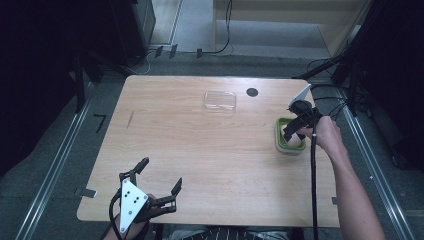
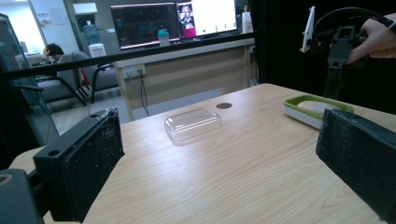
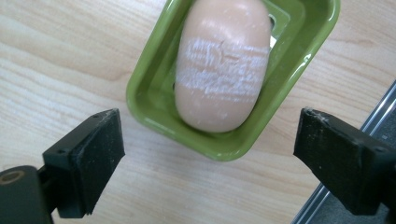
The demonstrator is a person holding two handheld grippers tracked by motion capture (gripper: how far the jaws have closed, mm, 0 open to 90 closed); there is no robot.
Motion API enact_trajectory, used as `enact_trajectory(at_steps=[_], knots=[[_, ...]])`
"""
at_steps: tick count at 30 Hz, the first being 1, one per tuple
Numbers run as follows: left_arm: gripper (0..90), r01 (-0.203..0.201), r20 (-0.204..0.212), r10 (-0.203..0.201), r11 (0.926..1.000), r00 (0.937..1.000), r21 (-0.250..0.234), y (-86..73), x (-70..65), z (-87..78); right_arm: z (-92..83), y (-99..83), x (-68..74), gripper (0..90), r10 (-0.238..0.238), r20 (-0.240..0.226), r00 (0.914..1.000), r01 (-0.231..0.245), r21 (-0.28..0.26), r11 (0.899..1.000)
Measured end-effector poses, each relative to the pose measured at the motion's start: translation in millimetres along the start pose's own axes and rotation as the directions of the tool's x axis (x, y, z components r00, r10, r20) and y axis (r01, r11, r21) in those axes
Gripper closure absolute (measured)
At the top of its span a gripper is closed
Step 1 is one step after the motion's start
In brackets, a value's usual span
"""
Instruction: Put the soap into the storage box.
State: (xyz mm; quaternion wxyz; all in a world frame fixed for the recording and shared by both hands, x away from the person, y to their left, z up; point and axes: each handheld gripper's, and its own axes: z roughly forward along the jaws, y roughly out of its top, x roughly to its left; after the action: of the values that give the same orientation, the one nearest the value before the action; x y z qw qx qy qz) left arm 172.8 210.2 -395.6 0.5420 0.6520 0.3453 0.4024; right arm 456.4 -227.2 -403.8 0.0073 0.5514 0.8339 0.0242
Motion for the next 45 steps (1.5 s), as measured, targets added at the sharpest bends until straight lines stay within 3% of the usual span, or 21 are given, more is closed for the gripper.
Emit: enact_trajectory(at_steps=[20,45], knots=[[1.2,-0.008,0.002,0.008,1.0000,1.0000,0.004,0.2,-1.2,1.1,-4.3,-44.1,10.6,0.4,-0.037,0.004,0.9993,0.037,-0.015,0.999],[1.1,-0.012,0.004,0.012,0.9999,0.9999,0.005,0.3,-1.7,0.9,10.1,-98.9,25.5,0.2,-0.074,0.022,0.9970,0.072,0.049,0.996]])
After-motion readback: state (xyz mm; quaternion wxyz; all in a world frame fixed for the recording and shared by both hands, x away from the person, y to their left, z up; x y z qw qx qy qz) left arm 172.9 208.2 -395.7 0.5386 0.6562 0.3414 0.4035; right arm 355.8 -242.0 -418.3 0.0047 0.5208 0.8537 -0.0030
